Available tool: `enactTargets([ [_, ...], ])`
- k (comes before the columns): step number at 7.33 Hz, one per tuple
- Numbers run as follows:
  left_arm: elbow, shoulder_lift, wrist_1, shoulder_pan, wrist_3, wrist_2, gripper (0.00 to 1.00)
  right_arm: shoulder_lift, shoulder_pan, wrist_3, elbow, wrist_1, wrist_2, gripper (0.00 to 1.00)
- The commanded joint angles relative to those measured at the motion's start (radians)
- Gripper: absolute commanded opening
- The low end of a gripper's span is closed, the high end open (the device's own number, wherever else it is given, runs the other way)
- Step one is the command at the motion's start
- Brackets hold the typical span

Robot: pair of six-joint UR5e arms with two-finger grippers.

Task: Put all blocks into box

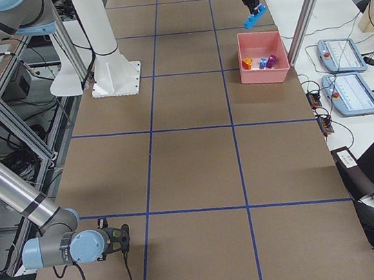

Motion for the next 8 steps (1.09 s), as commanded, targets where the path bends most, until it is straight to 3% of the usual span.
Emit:
enactTargets([
  [1,0.176,-0.028,-0.173,0.056,-0.057,0.163,0.01,-0.008,0.007,0.005,0.046,-0.002,0.044,0.00],
  [2,0.212,-0.030,-0.212,0.057,-0.064,0.163,0.85,-0.010,0.010,0.016,0.057,-0.002,0.065,0.00],
  [3,0.215,-0.031,-0.213,0.066,-0.071,0.166,1.00,-0.014,0.010,0.019,0.069,-0.003,0.065,0.00],
  [5,0.215,-0.030,-0.215,0.066,-0.072,0.175,1.00,-0.013,0.010,0.049,0.098,-0.002,0.084,0.00],
  [7,0.182,-0.021,-0.177,0.071,-0.062,0.145,1.00,-0.013,0.017,0.228,0.237,-0.003,0.116,0.00],
  [8,0.122,-0.019,-0.060,0.063,-0.061,0.096,1.00,-0.010,0.006,0.311,0.299,-0.006,0.116,0.00],
])
